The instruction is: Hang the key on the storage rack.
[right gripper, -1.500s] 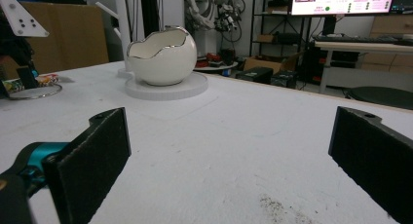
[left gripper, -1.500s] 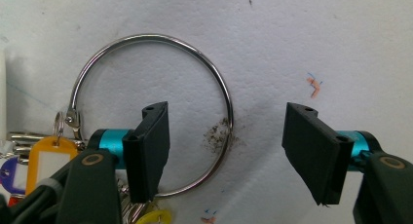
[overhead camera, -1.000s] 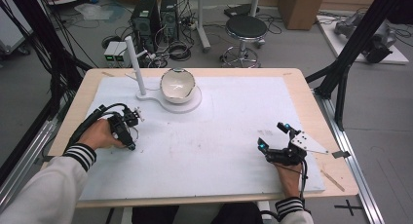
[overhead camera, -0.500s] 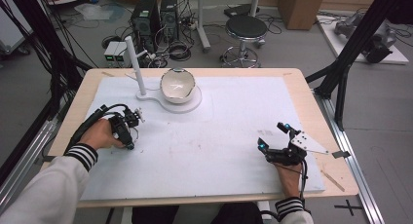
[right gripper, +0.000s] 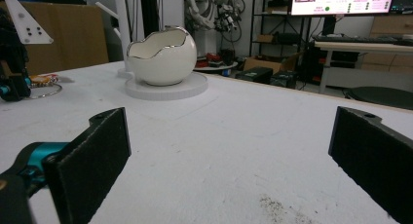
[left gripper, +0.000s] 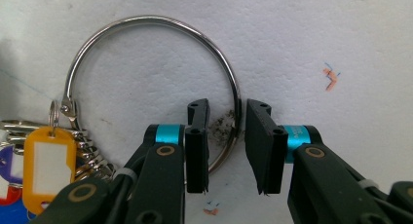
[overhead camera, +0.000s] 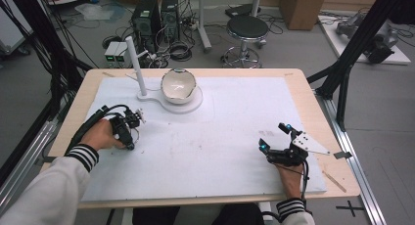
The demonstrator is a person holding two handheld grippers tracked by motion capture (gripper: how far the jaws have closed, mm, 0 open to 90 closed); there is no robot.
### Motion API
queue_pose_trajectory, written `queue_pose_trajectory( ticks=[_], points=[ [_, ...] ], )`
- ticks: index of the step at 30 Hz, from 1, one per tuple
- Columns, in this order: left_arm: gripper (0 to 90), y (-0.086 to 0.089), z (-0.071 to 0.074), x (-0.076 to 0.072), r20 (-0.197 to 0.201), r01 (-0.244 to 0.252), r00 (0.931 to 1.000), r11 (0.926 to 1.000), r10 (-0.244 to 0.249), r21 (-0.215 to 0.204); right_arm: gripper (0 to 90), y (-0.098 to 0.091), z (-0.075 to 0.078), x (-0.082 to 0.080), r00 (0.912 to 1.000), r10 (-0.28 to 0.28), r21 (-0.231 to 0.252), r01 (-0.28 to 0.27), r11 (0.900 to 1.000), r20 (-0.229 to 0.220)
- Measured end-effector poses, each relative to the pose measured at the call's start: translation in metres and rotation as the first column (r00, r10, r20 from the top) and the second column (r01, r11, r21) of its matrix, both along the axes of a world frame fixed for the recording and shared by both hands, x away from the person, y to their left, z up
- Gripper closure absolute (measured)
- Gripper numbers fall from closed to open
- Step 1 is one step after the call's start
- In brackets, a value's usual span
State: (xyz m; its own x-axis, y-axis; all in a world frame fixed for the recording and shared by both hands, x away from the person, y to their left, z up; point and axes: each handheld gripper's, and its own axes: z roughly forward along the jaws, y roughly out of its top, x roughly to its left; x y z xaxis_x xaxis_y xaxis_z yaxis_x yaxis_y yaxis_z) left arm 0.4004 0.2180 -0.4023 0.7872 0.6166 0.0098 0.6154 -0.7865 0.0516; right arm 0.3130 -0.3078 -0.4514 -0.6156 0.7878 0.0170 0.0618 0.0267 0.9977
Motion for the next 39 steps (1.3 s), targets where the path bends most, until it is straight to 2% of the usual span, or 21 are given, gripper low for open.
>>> queue_pose_trajectory(
  ticks=[9, 21, 30, 33, 39],
  points=[
    [74.1, 0.001, 0.000, 0.000, -0.008, -0.005, 1.0000, 1.0000, 0.005, -0.006, 1.1, 0.000, 0.000, 0.000, 1.0000, 0.000, 0.001, 0.000, 1.0000, -0.001],
    [85.5, 0.000, 0.000, -0.001, -0.008, 0.018, 0.9998, 0.9998, -0.018, -0.010, 1.1, 0.000, 0.000, 0.000, 1.0000, 0.000, 0.001, 0.000, 1.0000, 0.000],
    [86.4, 0.001, 0.002, -0.002, -0.005, 0.043, 0.9991, 0.9988, -0.043, -0.024, 1.1, 0.000, 0.000, 0.000, 1.0000, 0.002, 0.003, -0.002, 1.0000, 0.000],
    [86.6, 0.003, 0.004, -0.003, 0.008, 0.052, 0.9986, 0.9977, -0.052, -0.042, 1.1, 0.000, 0.000, 0.000, 1.0000, 0.000, 0.001, 0.000, 1.0000, 0.002],
    [86.8, 0.009, 0.017, -0.005, 0.073, 0.063, 0.9957, 0.9939, -0.057, -0.090, 1.1, 0.000, 0.000, 0.000, 1.0000, 0.001, 0.001, -0.001, 1.0000, -0.001]
  ],
)
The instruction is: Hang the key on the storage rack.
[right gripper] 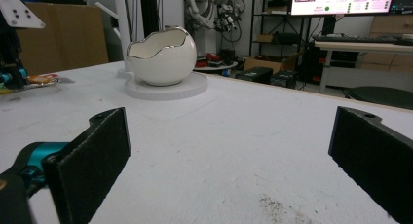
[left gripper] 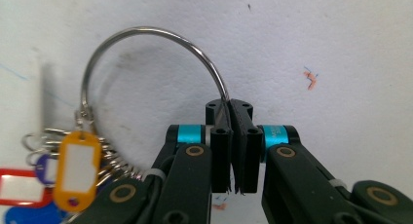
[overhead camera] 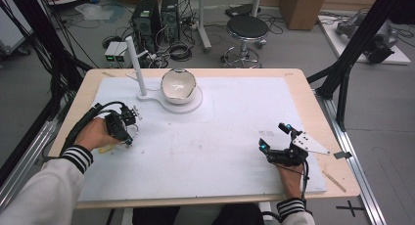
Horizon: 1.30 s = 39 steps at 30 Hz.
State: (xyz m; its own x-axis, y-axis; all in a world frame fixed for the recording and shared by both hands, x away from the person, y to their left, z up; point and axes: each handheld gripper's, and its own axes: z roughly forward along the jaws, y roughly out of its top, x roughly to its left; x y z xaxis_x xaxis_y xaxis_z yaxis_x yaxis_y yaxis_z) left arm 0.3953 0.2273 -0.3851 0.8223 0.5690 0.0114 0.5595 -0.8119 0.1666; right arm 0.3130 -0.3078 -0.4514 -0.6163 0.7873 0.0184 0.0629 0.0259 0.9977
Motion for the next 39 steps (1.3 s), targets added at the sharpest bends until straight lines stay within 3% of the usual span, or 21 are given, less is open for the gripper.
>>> queue_pose_trajectory(
  ticks=[4, 9, 11, 14, 18, 20, 23, 27, 30, 32, 34, 35, 36, 38, 39],
  points=[
    [86.9, 0.006, 0.014, -0.001, 0.055, 0.041, 0.9978, 0.9980, -0.038, -0.049, 1.1, 0.000, 0.000, 0.000, 1.0000, -0.002, 0.000, 0.002, 1.0000, 0.001],
    [87.1, 0.012, 0.030, -0.003, 0.122, 0.057, 0.9915, 0.9943, -0.046, -0.091, 1.1, 0.000, 0.000, 0.000, 1.0000, -0.001, -0.001, 0.001, 1.0000, 0.000],
    [87.1, 0.014, 0.034, -0.004, 0.148, 0.069, 0.9876, 0.9922, -0.054, -0.103, 1.1, 0.000, 0.000, 0.000, 1.0000, -0.002, -0.002, 0.002, 1.0000, 0.001],
    [87.2, 0.019, 0.039, -0.006, 0.191, 0.057, 0.9812, 0.9865, -0.027, -0.153, 1.1, 0.000, 0.000, 0.000, 1.0000, -0.002, -0.001, 0.002, 1.0000, 0.001],
    [87.3, 0.026, 0.047, -0.007, 0.255, 0.080, 0.9664, 0.9785, -0.029, -0.190, 1.1, 0.000, 0.000, 0.000, 1.0000, -0.002, -0.001, 0.002, 1.0000, 0.000],
    [87.4, 0.030, 0.051, -0.007, 0.288, 0.093, 0.9572, 0.9705, -0.026, -0.222, 1.1, 0.000, 0.000, 0.000, 1.0000, -0.003, -0.003, 0.003, 1.0000, 0.000],
    [87.4, 0.036, 0.058, -0.007, 0.332, 0.137, 0.9424, 0.9509, -0.038, -0.278, 1.1, 0.000, 0.000, 0.000, 1.0000, -0.002, -0.002, 0.002, 1.0000, 0.000],
    [87.5, 0.043, 0.064, -0.007, 0.345, 0.150, 0.9382, 0.9282, -0.025, -0.340, 1.1, 0.000, 0.000, 0.000, 1.0000, -0.003, -0.005, 0.003, 1.0000, 0.000],
    [87.5, 0.048, 0.068, -0.006, 0.368, 0.175, 0.9293, 0.9173, -0.034, -0.358, 1.1, 0.000, 0.000, 0.000, 1.0000, -0.003, -0.005, 0.003, 1.0000, 0.001],
    [87.5, 0.049, 0.069, -0.006, 0.384, 0.177, 0.9232, 0.9054, -0.017, -0.386, 1.1, 0.000, 0.000, 0.000, 1.0000, -0.004, -0.007, 0.004, 1.0000, 0.001],
    [87.5, 0.051, 0.072, -0.005, 0.395, 0.182, 0.9186, 0.8999, -0.012, -0.396, 1.1, 0.000, 0.000, 0.000, 1.0000, -0.002, -0.005, 0.002, 1.0000, 0.004],
    [87.5, 0.052, 0.072, -0.005, 0.399, 0.179, 0.9171, 0.8923, 0.001, -0.415, 1.1, 0.000, 0.000, 0.000, 1.0000, -0.002, -0.006, 0.002, 1.0000, 0.004],
    [87.5, 0.053, 0.073, -0.004, 0.405, 0.182, 0.9143, 0.8897, 0.004, -0.419, 1.1, 0.000, 0.000, 0.000, 1.0000, -0.003, -0.005, 0.003, 1.0000, 0.002],
    [87.5, 0.054, 0.075, -0.003, 0.406, 0.176, 0.9137, 0.8799, 0.021, -0.441, 1.1, 0.001, 0.000, 0.000, 1.0000, -0.002, -0.004, 0.002, 1.0000, 0.002],
    [87.5, 0.055, 0.075, -0.002, 0.407, 0.172, 0.9129, 0.8715, 0.034, -0.459, 1.1, 0.001, 0.000, 0.000, 1.0000, -0.002, -0.004, 0.002, 1.0000, 0.002]
  ],
)
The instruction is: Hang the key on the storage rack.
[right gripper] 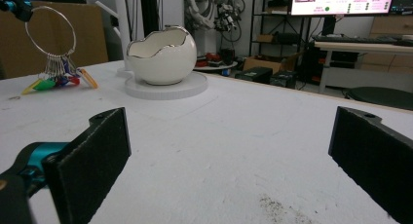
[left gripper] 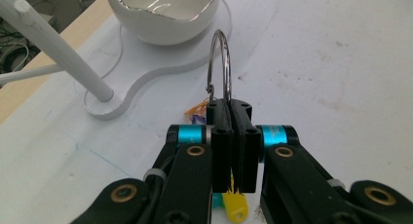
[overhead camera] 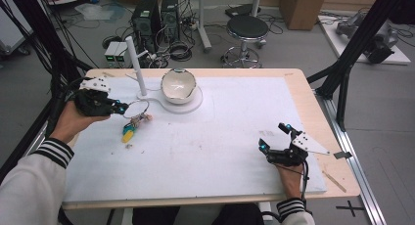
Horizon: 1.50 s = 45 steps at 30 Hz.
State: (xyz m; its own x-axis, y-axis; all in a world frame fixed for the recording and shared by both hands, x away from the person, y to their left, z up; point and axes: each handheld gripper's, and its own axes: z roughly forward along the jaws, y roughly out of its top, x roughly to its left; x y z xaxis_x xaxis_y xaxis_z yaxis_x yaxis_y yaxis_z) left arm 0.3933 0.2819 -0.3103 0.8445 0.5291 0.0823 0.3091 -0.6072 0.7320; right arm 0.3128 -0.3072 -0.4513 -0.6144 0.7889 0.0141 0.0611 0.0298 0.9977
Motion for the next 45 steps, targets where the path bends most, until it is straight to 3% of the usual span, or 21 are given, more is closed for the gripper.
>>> queue_pose_trajectory(
  ticks=[4, 7, 8, 16, 22, 27, 29, 31, 37, 45],
  points=[
    [87.5, 0.001, 0.005, 0.004, 0.021, 0.000, 0.9998, 1.0000, 0.000, -0.002, 1.1, 0.000, 0.000, 0.000, 1.0000, 0.001, -0.002, -0.001, 1.0000, 0.000],
    [87.5, 0.000, 0.011, 0.008, 0.030, 0.001, 0.9995, 0.9989, 0.000, -0.046, 1.1, 0.000, 0.000, 0.000, 1.0000, 0.002, -0.001, -0.002, 1.0000, 0.000],
    [87.5, 0.001, 0.013, 0.009, 0.034, 0.008, 0.9994, 0.9992, -0.007, -0.039, 1.1, 0.000, 0.000, 0.000, 1.0000, 0.001, -0.001, -0.001, 1.0000, 0.000],
    [87.5, -0.002, 0.021, 0.018, 0.053, -0.006, 0.9985, 0.9954, 0.011, -0.096, 1.1, 0.000, 0.000, 0.000, 1.0000, 0.001, -0.001, -0.001, 1.0000, 0.000],
    [87.5, 0.002, 0.023, 0.027, 0.070, -0.040, 0.9963, 0.9901, 0.049, -0.135, 1.1, 0.000, 0.000, 0.000, 1.0000, 0.001, 0.000, -0.001, 1.0000, 0.000],
    [87.6, 0.007, 0.021, 0.034, 0.079, -0.076, 0.9927, 0.9815, 0.091, -0.176, 1.1, 0.000, 0.000, 0.000, 1.0000, 0.001, -0.002, -0.001, 1.0000, 0.001],
    [87.6, 0.010, 0.020, 0.038, 0.086, -0.088, 0.9908, 0.9806, 0.105, -0.175, 1.1, 0.000, 0.000, 0.000, 1.0000, 0.002, -0.001, -0.002, 1.0000, 0.000],
    [87.6, 0.012, 0.019, 0.041, 0.088, -0.108, 0.9880, 0.9759, 0.126, -0.190, 1.1, 0.000, 0.000, 0.000, 1.0000, 0.001, -0.002, -0.001, 1.0000, 0.000],
    [87.6, 0.019, 0.015, 0.050, 0.064, -0.185, 0.9760, 0.9488, 0.208, -0.256, 1.1, 0.000, 0.000, 0.000, 1.0000, -0.001, -0.002, 0.001, 1.0000, 0.000],
    [87.5, 0.025, 0.008, 0.059, 0.039, -0.240, 0.9651, 0.9340, 0.259, -0.265, 1.1, 0.000, 0.000, 0.000, 1.0000, 0.000, -0.002, 0.000, 1.0000, -0.001]
  ],
)
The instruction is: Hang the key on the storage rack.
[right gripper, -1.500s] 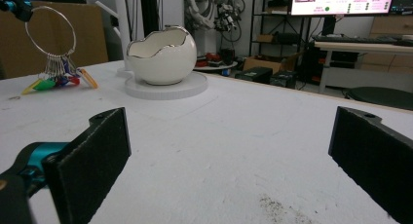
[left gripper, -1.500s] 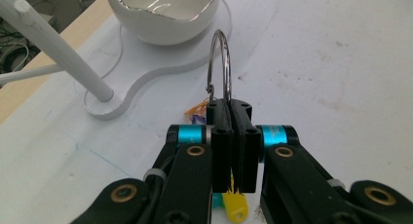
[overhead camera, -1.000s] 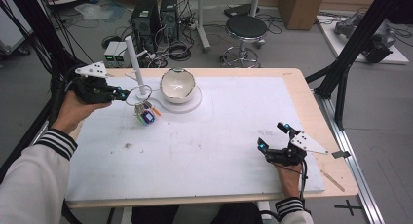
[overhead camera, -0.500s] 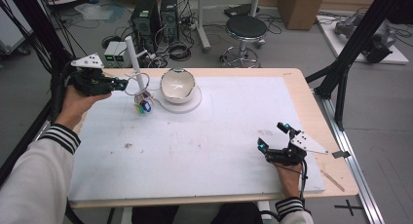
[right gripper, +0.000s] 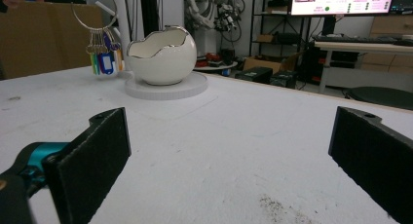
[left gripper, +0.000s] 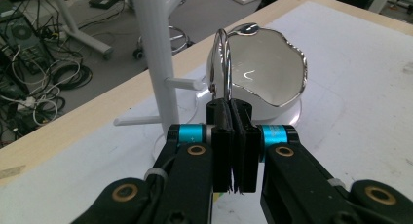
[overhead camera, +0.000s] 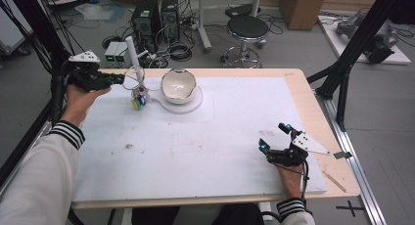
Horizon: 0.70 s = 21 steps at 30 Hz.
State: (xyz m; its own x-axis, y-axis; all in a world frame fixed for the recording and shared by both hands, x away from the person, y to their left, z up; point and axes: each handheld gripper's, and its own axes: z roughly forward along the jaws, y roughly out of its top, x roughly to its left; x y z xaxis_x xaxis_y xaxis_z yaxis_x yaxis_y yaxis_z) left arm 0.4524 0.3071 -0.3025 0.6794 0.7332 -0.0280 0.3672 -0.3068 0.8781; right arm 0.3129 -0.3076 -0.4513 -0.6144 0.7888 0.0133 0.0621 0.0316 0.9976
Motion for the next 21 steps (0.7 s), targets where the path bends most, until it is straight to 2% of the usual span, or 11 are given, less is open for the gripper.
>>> queue_pose_trajectory(
  ticks=[5, 13, 21],
  points=[
    [87.6, 0.004, -0.005, 0.006, -0.018, -0.035, 0.9992, 0.9992, 0.034, -0.021, 1.1, 0.000, 0.000, 0.000, 1.0000, -0.001, 0.000, 0.001, 1.0000, 0.000],
    [87.5, 0.005, -0.012, 0.012, -0.040, -0.071, 0.9967, 0.9974, 0.070, -0.010, 1.1, 0.000, 0.000, 0.000, 1.0000, 0.000, 0.004, 0.000, 1.0000, 0.000],
    [87.5, 0.003, -0.019, 0.016, -0.039, -0.100, 0.9942, 0.9950, 0.100, -0.002, 1.1, 0.000, 0.000, 0.000, 1.0000, -0.001, 0.001, 0.001, 1.0000, -0.001]
  ],
)
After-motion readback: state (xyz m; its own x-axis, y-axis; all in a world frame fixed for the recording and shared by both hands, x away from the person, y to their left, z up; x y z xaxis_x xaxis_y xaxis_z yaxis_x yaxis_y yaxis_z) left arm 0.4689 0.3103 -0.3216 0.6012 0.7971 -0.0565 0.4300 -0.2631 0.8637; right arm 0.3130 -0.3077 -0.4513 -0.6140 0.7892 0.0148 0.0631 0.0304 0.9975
